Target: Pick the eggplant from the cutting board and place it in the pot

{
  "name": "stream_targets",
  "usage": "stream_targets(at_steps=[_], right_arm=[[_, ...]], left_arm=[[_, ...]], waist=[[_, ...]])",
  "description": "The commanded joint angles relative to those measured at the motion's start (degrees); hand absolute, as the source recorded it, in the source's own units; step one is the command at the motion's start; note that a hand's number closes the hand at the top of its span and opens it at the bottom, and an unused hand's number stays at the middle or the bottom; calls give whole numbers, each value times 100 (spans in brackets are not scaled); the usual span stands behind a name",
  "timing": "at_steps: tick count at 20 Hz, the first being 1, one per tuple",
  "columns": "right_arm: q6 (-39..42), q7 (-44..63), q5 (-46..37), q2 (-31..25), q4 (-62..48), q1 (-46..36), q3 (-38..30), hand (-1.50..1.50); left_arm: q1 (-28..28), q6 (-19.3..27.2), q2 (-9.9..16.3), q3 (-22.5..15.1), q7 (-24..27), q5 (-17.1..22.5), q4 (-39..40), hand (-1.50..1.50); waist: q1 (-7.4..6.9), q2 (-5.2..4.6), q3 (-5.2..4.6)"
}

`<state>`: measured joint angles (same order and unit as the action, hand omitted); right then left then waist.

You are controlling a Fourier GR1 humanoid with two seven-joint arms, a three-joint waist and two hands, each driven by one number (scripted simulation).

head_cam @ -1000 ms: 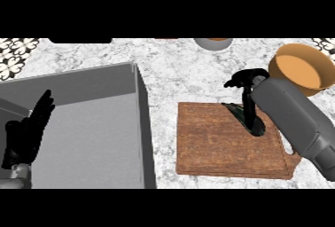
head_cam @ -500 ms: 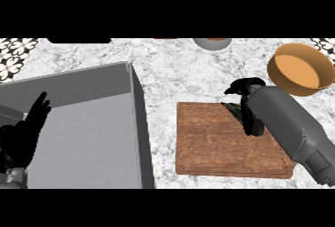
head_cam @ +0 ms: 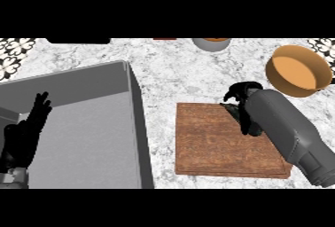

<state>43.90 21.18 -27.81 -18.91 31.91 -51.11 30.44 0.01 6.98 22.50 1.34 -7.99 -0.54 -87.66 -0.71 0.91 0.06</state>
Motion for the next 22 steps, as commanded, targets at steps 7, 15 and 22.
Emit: stream_targets(at_steps=[7, 15, 22], right_arm=[[-347, -999, -687, 54, -174, 220, 44, 150], [-1431, -69, -394, 317, 500, -202, -948, 150], [-2597, 391, -752, 68, 1576, 10, -1182, 150]], left_arm=[[148, 31, -273, 70, 178, -207, 394, 0], [-166, -131, -155, 153, 139, -165, 59, 0], [-354, -176, -249, 165, 120, -133, -179, 0]], waist=[[20, -119, -5], [91, -63, -7], [81, -67, -6]])
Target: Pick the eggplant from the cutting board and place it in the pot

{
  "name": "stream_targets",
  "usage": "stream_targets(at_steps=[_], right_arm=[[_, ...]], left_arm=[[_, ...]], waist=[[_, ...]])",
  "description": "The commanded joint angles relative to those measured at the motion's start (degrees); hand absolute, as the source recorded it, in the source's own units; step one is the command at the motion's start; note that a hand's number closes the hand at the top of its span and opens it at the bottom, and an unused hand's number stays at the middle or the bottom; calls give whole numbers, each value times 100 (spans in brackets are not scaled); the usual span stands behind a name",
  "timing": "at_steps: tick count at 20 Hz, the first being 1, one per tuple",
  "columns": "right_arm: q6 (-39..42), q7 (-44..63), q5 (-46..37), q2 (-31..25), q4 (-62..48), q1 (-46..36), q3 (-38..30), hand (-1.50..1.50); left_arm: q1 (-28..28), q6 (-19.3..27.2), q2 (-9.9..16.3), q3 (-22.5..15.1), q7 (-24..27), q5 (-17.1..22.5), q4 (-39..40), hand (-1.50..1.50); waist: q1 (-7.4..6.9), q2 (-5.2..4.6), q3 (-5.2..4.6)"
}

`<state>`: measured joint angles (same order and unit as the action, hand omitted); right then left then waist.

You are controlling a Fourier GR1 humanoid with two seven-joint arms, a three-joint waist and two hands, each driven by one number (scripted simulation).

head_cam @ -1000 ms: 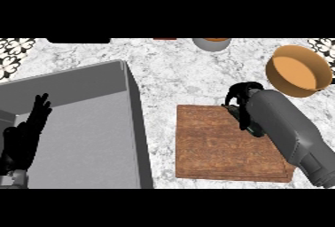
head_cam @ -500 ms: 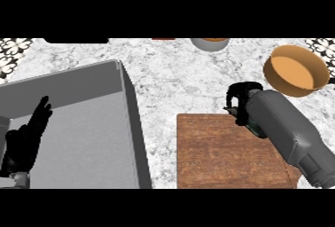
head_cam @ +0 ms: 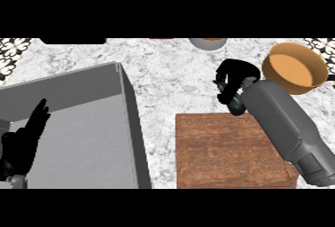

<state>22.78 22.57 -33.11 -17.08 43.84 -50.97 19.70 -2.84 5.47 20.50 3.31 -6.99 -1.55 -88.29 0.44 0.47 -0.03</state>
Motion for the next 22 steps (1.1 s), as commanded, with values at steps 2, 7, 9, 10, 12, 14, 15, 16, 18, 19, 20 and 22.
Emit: stream_targets(at_steps=[2, 7, 9, 10, 12, 14, 15, 16, 18, 19, 20, 22], right_arm=[[-553, 673, -408, -146, 1051, 74, 33, 150], [-1243, 1201, -1053, -440, 2085, 44, 130, 150], [-1547, 1542, -1334, -626, 2420, -261, -1, 150], [-1561, 1691, -1470, -724, 2533, -359, -31, 150], [-1670, 1895, -1608, -816, 2874, -421, -167, 150], [-1587, 1970, -1470, -1043, 3267, -316, -510, 150], [-1671, 1756, -1275, -1153, 3486, -6, -727, 150], [-1854, 1852, -1324, -996, 3108, -319, -920, 150], [-1986, 1924, -1357, -1020, 3699, 222, -986, 150], [-1864, 1984, -1322, -1022, 3445, -234, -1188, 150], [-2049, 1763, -1333, -1010, 3292, -188, -1289, 150], [-2097, 1521, -1135, -1185, 3434, 32, -1609, 150]], left_arm=[[-86, 20, -29, 74, -33, -21, -61, 0], [42, 123, -46, 51, -106, -157, -18, 0], [-53, 27, -58, 55, 51, -90, 53, 0], [-146, 61, -160, -31, 42, -111, -33, 0], [-122, -63, 30, 175, 169, -28, 135, 0], [-43, 104, -216, 36, 164, -144, 152, 0], [98, 53, -106, 89, 41, -136, 127, 0], [-158, -67, -127, 54, 292, -80, 34, 0], [-85, -179, -59, 197, 178, 38, 98, 0], [-128, -144, -77, 58, -176, -40, -337, 0], [359, -57, -73, 103, -185, -160, 98, 0], [-201, -127, -100, 201, 190, -86, -80, 0]], waist=[[47, 13, 0], [116, 40, 1], [133, 60, -4], [84, 46, -2], [49, 16, -2], [68, 2, 1], [69, -9, 5], [-44, -30, 3], [2, -25, 3], [-59, -29, 5], [-35, -48, 3], [-71, -40, 3]])
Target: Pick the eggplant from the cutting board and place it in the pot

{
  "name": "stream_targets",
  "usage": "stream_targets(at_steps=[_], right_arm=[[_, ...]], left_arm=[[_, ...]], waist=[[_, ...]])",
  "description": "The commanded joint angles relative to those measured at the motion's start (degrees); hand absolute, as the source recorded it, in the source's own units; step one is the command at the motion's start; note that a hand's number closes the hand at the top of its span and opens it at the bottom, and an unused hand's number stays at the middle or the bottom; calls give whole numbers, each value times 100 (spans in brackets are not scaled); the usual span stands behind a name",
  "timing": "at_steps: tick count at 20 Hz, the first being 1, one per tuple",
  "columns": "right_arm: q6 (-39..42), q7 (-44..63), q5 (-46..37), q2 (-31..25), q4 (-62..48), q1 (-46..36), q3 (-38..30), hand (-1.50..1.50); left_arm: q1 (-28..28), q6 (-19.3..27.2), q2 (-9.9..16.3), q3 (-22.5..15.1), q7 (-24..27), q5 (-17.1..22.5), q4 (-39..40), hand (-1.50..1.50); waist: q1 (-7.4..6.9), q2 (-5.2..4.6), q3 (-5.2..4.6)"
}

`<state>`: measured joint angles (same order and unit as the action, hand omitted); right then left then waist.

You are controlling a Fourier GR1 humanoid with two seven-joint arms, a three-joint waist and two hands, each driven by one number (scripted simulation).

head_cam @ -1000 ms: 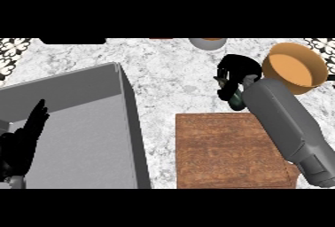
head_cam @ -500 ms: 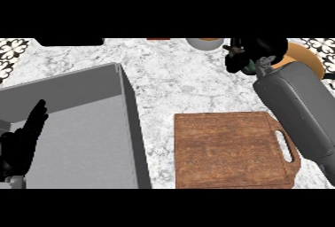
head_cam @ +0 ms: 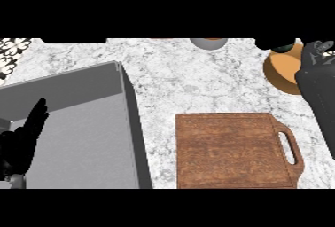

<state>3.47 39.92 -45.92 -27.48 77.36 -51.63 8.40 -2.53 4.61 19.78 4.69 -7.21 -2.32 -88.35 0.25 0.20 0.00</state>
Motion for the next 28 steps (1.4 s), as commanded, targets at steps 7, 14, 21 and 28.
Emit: stream_targets(at_steps=[7, 14, 21, 28], right_arm=[[-574, -1620, 289, -536, -1568, -427, -1240, 150], [-826, -2970, 282, -1179, -3526, -1004, -1751, 150], [-1479, -3874, 25, -1082, -5239, -1434, -1846, 150], [-2006, -4142, -258, -1149, -6109, -1519, -1854, 150]], left_arm=[[157, -155, 39, 105, -75, -63, -21, 0], [123, -190, -179, 2, 342, -145, 236, 0], [247, -188, -257, -93, 281, -240, 261, 0], [520, -169, -283, -181, -27, -274, -50, 0]], waist=[[-121, -41, 1], [-215, -88, 0], [-344, -143, 5], [-572, -245, 22]])
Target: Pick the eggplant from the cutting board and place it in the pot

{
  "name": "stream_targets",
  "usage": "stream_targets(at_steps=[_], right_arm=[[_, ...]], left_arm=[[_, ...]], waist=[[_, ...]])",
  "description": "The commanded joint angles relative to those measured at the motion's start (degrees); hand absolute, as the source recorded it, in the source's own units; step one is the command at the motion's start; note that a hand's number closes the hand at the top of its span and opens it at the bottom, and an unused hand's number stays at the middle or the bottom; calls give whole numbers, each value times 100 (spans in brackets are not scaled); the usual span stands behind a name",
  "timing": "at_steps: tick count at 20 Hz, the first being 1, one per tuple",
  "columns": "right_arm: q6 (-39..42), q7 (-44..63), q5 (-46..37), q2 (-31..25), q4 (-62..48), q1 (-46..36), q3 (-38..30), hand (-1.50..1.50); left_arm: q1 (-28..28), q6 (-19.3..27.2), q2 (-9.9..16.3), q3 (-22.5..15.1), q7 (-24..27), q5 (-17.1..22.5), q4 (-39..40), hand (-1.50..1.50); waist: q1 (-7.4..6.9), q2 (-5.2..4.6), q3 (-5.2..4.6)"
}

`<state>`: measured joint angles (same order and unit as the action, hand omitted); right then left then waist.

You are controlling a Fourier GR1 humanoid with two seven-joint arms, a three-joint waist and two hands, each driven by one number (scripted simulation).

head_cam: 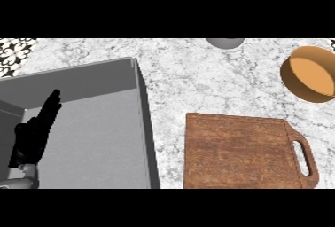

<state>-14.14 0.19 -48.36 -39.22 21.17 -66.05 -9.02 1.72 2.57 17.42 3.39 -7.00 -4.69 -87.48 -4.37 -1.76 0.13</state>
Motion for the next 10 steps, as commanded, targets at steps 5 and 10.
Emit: stream_targets(at_steps=[5, 10], right_arm=[[-116, -302, 424, 113, -912, -74, -571, -150], [146, -902, 760, -34, -1069, -45, -910, -150]], left_arm=[[255, -22, -50, -61, 48, -56, 200, 0], [275, 10, -105, -46, 37, -31, 115, 0]], waist=[[-115, -109, 14], [-126, -114, 22]])
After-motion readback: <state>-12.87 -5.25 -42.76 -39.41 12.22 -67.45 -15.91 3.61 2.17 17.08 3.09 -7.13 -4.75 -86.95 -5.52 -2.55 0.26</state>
